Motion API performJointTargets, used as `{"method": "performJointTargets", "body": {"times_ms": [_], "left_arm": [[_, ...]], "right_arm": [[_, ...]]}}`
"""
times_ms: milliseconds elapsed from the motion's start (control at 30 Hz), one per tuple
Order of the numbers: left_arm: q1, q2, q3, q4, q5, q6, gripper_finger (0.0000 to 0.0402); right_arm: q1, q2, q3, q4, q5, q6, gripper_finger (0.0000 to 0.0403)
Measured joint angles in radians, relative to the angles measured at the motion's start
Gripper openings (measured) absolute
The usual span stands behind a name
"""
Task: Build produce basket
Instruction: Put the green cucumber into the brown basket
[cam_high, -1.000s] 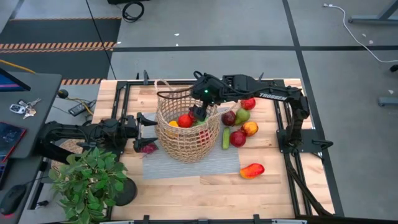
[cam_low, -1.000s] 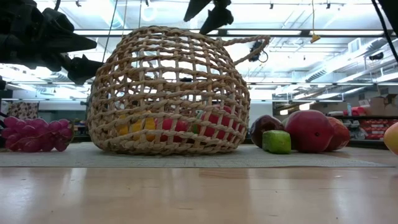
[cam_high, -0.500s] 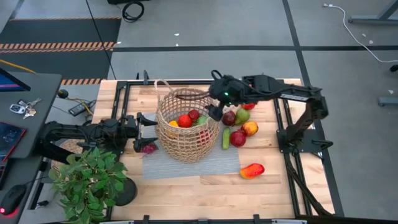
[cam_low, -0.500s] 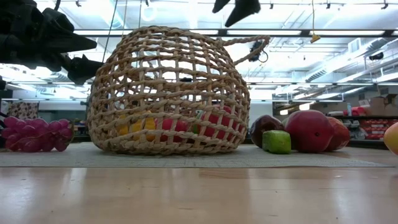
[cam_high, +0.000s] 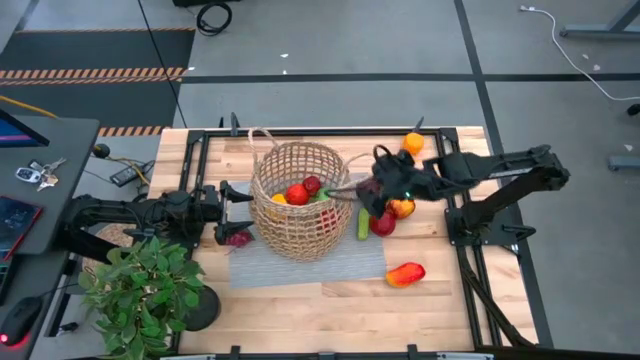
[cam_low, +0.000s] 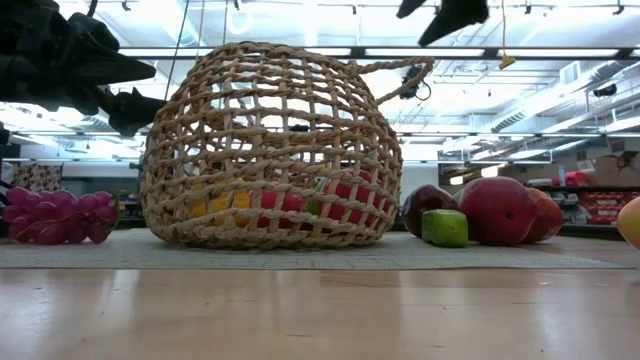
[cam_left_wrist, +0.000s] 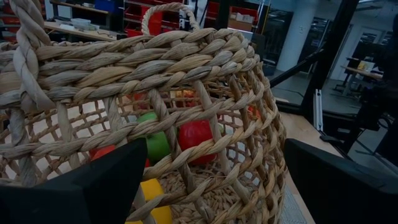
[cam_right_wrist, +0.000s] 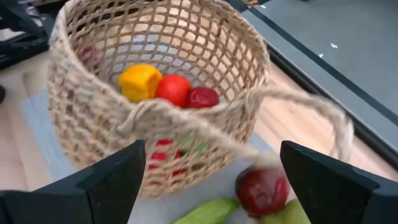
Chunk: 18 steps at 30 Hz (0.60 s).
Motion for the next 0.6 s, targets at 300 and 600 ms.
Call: {"method": "performJointTargets", "body": {"times_ms": [300, 600], "left_arm": [[0.000, 0.000, 0.000, 0.000, 0.000, 0.000, 0.0386], [0.000, 0.000, 0.000, 0.000, 0.000, 0.000, 0.0386]], "right_arm": [[0.118, -0.072, -0.127, 0.004, 0.047, 0.171, 0.0375], [0.162, -0.081, -0.306, 0.102, 0.081, 0.280, 0.0375]]}}
